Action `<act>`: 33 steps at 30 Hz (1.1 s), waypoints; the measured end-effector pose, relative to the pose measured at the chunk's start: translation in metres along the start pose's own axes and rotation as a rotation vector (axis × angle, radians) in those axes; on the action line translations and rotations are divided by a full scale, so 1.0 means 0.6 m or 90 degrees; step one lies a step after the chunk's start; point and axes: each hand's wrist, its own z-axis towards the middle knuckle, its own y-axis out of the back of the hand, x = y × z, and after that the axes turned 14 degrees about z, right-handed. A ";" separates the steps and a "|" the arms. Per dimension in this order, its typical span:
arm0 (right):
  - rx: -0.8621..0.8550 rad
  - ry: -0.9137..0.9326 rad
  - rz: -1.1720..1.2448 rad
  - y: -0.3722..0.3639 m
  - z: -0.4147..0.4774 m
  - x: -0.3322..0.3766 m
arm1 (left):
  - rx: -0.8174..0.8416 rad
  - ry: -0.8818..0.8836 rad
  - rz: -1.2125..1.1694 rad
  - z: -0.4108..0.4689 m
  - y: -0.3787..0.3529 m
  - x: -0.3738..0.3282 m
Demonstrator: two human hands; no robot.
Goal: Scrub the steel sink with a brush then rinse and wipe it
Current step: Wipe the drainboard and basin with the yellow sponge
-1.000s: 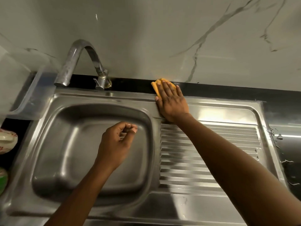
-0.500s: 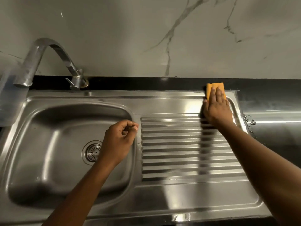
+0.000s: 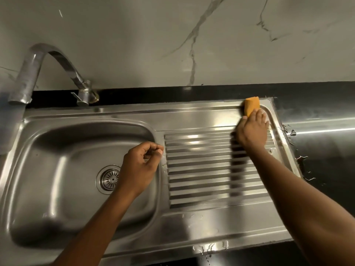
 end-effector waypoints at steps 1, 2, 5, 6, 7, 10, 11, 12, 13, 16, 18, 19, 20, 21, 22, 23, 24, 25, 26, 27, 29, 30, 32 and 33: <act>0.005 0.008 0.001 -0.011 -0.007 0.018 | 0.002 -0.005 0.001 -0.002 0.001 0.002; 0.011 0.017 0.002 -0.021 -0.014 0.039 | 0.003 -0.008 0.002 -0.004 0.002 0.004; 0.019 0.032 0.031 -0.059 -0.048 0.106 | 0.000 -0.007 0.008 -0.007 0.006 0.012; 0.020 0.036 0.035 -0.071 -0.061 0.126 | -0.002 -0.003 0.005 -0.008 0.007 0.015; 0.024 0.041 0.033 -0.082 -0.074 0.145 | -0.003 0.003 0.001 -0.009 0.009 0.017; 0.062 0.082 0.030 -0.113 -0.119 0.203 | -0.003 0.019 -0.003 -0.012 0.014 0.020; 0.080 0.108 0.035 -0.125 -0.137 0.222 | -0.004 0.020 0.000 -0.014 0.016 0.019; 0.097 0.138 0.042 -0.139 -0.154 0.241 | -0.007 0.022 0.003 -0.016 0.017 0.018; 0.110 0.168 0.051 -0.150 -0.169 0.258 | -0.011 0.026 0.006 -0.017 0.018 0.016; 0.162 0.255 0.069 -0.175 -0.202 0.297 | -0.026 0.038 0.017 -0.022 0.021 0.014; 0.204 0.357 0.055 -0.184 -0.220 0.313 | -0.030 0.045 0.022 -0.024 0.023 0.011; 0.224 0.400 0.055 -0.187 -0.226 0.319 | -0.032 0.047 0.026 -0.025 0.023 0.011; 0.244 0.422 0.078 -0.186 -0.227 0.325 | -0.034 0.048 0.032 -0.026 0.024 0.011; 0.272 0.417 0.132 -0.177 -0.222 0.329 | -0.037 0.048 0.035 -0.028 0.024 0.008; 0.309 0.390 0.215 -0.161 -0.214 0.332 | -0.040 0.047 0.034 -0.028 0.025 0.008; 0.351 0.345 0.311 -0.138 -0.205 0.330 | -0.043 0.046 0.028 -0.027 0.023 0.006; 0.387 0.303 0.398 -0.113 -0.195 0.325 | -0.046 0.047 0.020 -0.027 0.020 0.004; 0.406 0.273 0.462 -0.084 -0.186 0.319 | -0.047 0.048 0.013 -0.027 0.018 0.002; 0.414 0.248 0.506 -0.054 -0.175 0.311 | -0.049 0.046 0.009 -0.027 0.012 -0.003; 0.425 0.214 0.539 -0.024 -0.164 0.303 | -0.050 0.043 0.006 -0.027 0.007 -0.009; 0.454 0.136 0.587 0.034 -0.137 0.282 | -0.048 0.039 -0.004 -0.024 -0.006 -0.022; 0.462 0.118 0.598 0.062 -0.121 0.272 | -0.046 0.039 -0.010 -0.023 -0.012 -0.028; 0.435 0.153 0.576 0.108 -0.086 0.250 | -0.041 0.032 -0.016 -0.021 -0.023 -0.042; 0.409 0.197 0.556 0.122 -0.070 0.242 | -0.038 0.027 -0.015 -0.021 -0.028 -0.047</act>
